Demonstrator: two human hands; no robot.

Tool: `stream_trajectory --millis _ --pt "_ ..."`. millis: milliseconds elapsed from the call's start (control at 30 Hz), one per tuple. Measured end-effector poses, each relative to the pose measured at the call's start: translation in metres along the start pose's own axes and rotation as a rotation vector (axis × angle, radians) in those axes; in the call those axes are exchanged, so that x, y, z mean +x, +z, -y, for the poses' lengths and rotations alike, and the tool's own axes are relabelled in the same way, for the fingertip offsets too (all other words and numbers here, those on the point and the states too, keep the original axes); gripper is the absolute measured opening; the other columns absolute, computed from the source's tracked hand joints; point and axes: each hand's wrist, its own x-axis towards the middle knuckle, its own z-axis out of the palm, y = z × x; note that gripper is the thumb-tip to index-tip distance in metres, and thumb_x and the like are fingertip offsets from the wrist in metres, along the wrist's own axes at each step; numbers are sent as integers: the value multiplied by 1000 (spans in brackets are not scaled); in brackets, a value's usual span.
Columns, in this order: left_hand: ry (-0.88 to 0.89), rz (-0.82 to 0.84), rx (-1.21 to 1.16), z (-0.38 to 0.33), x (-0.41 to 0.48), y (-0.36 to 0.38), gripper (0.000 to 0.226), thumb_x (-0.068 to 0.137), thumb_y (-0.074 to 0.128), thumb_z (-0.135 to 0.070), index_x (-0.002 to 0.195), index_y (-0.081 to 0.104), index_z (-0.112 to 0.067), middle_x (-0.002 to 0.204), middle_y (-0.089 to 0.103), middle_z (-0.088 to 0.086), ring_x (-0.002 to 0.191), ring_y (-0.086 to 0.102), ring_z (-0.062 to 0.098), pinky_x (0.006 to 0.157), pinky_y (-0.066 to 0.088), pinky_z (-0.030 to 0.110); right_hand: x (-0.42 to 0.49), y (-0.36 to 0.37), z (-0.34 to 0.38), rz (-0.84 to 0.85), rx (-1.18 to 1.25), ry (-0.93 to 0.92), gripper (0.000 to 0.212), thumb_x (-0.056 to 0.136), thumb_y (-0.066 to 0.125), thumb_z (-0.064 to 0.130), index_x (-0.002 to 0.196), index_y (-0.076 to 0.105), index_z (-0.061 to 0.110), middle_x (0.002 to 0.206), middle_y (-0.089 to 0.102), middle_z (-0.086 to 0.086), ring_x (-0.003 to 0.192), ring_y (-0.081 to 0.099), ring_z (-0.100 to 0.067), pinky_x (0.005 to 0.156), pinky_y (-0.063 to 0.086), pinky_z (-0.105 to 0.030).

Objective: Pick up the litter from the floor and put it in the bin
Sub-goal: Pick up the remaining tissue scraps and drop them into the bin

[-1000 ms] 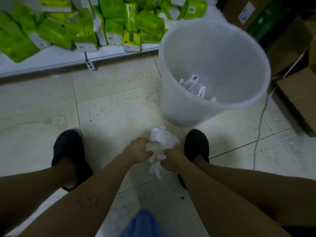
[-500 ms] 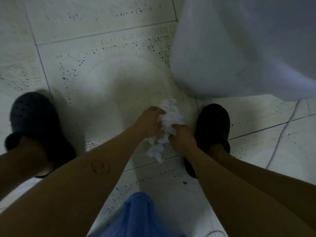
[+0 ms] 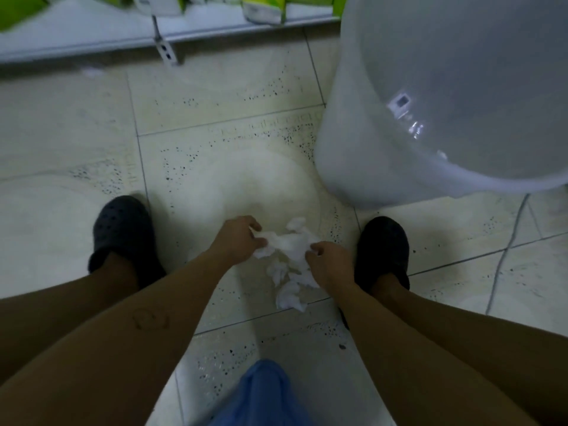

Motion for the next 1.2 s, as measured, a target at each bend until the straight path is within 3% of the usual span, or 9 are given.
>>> stream_trajectory --millis 133,267,433,500,600,767,900,1000,1200 --pt "-11 -31 83 10 -24 -30 29 84 70 -25 105 70 -5 100 71 13 86 65 24 74 46 25 -11 -9 9 -35 50 29 26 91 54 26 75 63 7 83 62 -14 81 60 -25 72 48 -29" --pt "-20 5 198 20 -54 -66 21 89 62 -17 96 74 -3 95 74 16 83 68 26 72 50 28 -26 -30 17 -48 12 -4 30 88 58 19 104 64 -5 104 65 -20 96 62 -32 79 50 -35" --pt "21 -72 186 8 -92 -106 14 87 65 -18 98 71 -12 100 70 10 81 63 20 69 48 24 -47 -64 44 -11 -27 -91 14 80 63 12 74 66 0 76 64 -17 87 66 -32 65 48 -28" --pt "40 -99 114 -5 -107 -120 22 82 70 -14 104 68 -12 100 68 11 72 59 16 63 47 22 -59 -80 60 -50 -6 -154 2 78 65 11 78 67 11 82 64 -10 88 63 -26 67 46 -24" --pt "93 -145 115 -26 -128 -139 31 81 67 -6 111 67 -8 100 71 13 71 60 16 62 46 23 -83 -109 84 -141 30 -240 16 77 70 11 92 66 13 105 64 -8 95 58 -21 78 43 -23" --pt "225 -249 118 -69 -161 -159 15 86 63 -8 97 73 -4 88 72 13 65 59 17 59 44 22 -132 -173 119 -188 -1 -438 45 81 68 9 123 56 10 112 63 -15 100 60 -28 83 45 -27" --pt "339 -395 81 -111 -182 -167 11 88 61 -15 92 71 -9 85 62 6 77 57 21 66 40 24 -162 -227 128 -325 40 -505 8 82 65 8 88 70 12 95 67 -15 82 62 -26 76 50 -30" --pt "385 -437 69 -143 -186 -169 9 90 57 -19 86 63 -14 87 67 7 79 59 24 65 39 27 -167 -265 123 -444 109 -516 11 82 64 9 75 68 17 77 65 -8 72 59 -22 69 49 -27" --pt "390 -516 39 -211 -168 -161 9 85 58 -25 79 55 -19 73 65 1 73 60 22 59 40 28 -140 -301 90 -654 292 -432 12 84 61 12 76 65 20 89 70 -6 81 61 -21 74 42 -22"
